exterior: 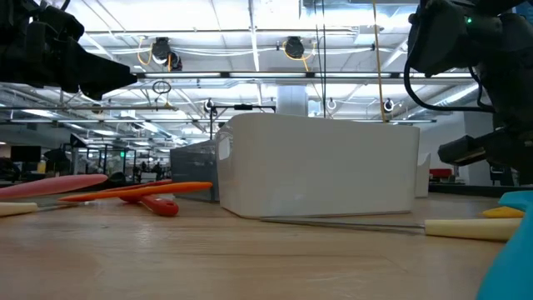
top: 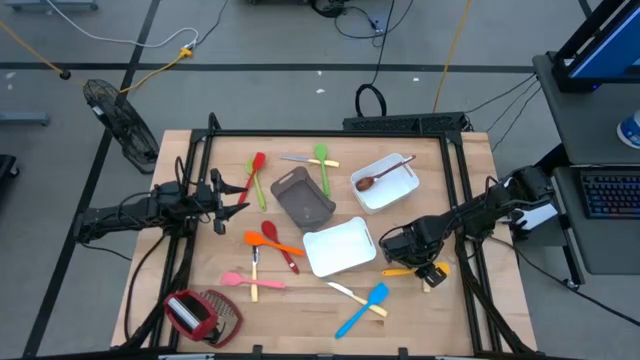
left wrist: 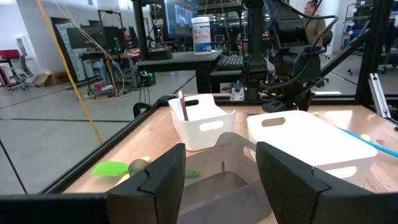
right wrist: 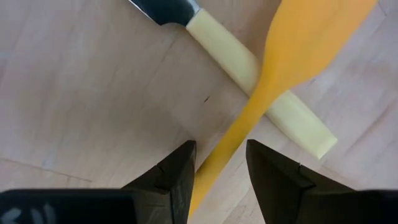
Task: Pick & Place Kitchen Items
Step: Put the yellow spatula into the bottom white bin
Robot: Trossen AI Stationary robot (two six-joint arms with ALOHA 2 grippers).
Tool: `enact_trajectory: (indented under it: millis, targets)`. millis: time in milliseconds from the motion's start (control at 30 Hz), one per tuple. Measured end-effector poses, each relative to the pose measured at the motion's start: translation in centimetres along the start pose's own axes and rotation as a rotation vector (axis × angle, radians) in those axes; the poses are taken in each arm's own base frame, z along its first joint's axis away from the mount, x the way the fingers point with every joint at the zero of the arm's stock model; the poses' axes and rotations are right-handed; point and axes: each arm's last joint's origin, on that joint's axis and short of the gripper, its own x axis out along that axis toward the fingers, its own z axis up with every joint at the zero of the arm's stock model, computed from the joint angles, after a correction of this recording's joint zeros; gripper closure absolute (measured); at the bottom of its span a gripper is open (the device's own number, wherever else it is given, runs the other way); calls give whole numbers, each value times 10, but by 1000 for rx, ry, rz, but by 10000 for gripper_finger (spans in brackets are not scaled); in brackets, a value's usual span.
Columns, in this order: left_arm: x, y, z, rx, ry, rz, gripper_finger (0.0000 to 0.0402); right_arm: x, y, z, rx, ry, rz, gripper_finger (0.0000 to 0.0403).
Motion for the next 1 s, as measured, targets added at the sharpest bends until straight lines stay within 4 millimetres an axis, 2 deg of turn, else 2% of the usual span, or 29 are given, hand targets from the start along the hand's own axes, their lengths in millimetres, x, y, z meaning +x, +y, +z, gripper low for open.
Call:
enact_trajectory:
  millis: [200, 667, 1000]
  targets:
    - [0, 0, 0, 0, 0, 0, 199, 0, 0, 0, -6, -5, 8, 280]
    - [0, 0, 0, 0, 0, 0, 199, 0, 0, 2, 10, -21, 11, 373]
    - [0, 0, 0, 0, 1, 0, 199, 0, 0, 2, 8, -12, -13, 378]
